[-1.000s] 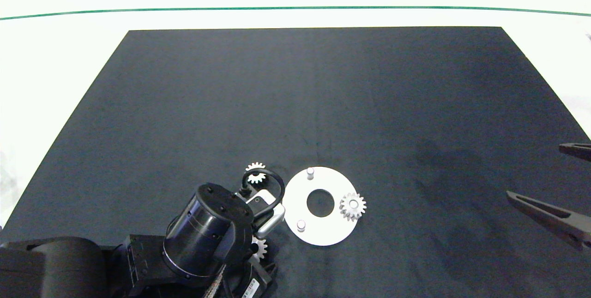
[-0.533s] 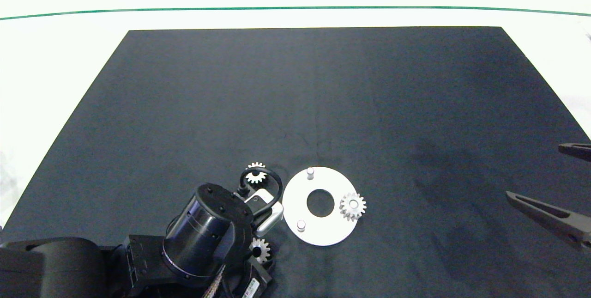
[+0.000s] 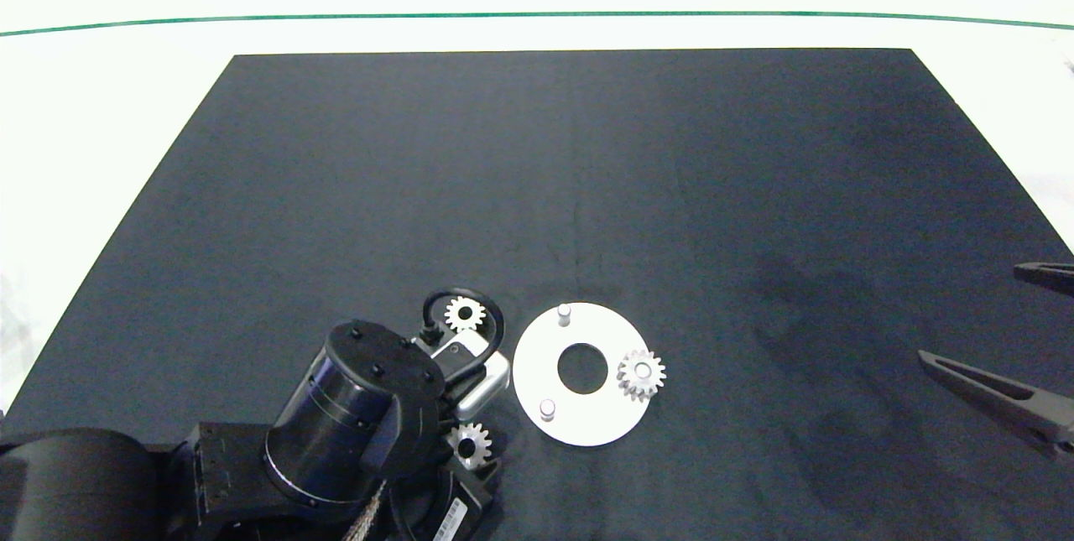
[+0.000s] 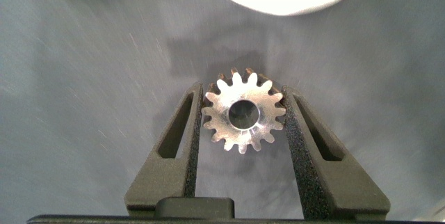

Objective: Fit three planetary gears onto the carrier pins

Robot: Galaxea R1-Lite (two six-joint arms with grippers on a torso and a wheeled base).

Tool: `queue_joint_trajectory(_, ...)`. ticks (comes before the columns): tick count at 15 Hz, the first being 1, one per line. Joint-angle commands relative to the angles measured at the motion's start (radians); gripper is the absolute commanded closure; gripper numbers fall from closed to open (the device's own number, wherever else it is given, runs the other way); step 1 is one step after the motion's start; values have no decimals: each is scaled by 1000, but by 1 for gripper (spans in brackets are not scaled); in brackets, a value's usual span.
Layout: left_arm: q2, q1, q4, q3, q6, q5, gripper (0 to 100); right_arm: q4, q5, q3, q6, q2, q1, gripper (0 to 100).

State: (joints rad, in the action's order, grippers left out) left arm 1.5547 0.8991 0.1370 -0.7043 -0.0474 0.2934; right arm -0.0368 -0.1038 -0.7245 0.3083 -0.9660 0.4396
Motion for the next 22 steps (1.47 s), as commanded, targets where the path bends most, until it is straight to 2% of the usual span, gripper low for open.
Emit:
queue_joint_trajectory(1, -11, 14, -25, -89, -3, 3, 78, 2, 0, 0, 3, 7, 1, 0)
queue_joint_trajectory(6, 62, 73, -59, -195, -12, 4, 78, 2, 0, -1, 3, 15, -1, 0)
queue_joint_trajectory(8, 93, 80, -59, -219, -32, 4, 78, 2, 0, -1, 5, 15, -1, 0)
queue_joint_trajectory(9, 111, 80, -59, -225, -45, 4, 78, 2, 0, -1, 5, 15, -1, 0)
queue_joint_trajectory(12, 134, 75, -56, -238, -49, 4, 78, 2, 0, -1, 5, 15, -1, 0)
queue_joint_trajectory(22, 160, 69, -51, -267, -52, 4, 78, 0, 1, 2, 15, 13, 1, 0)
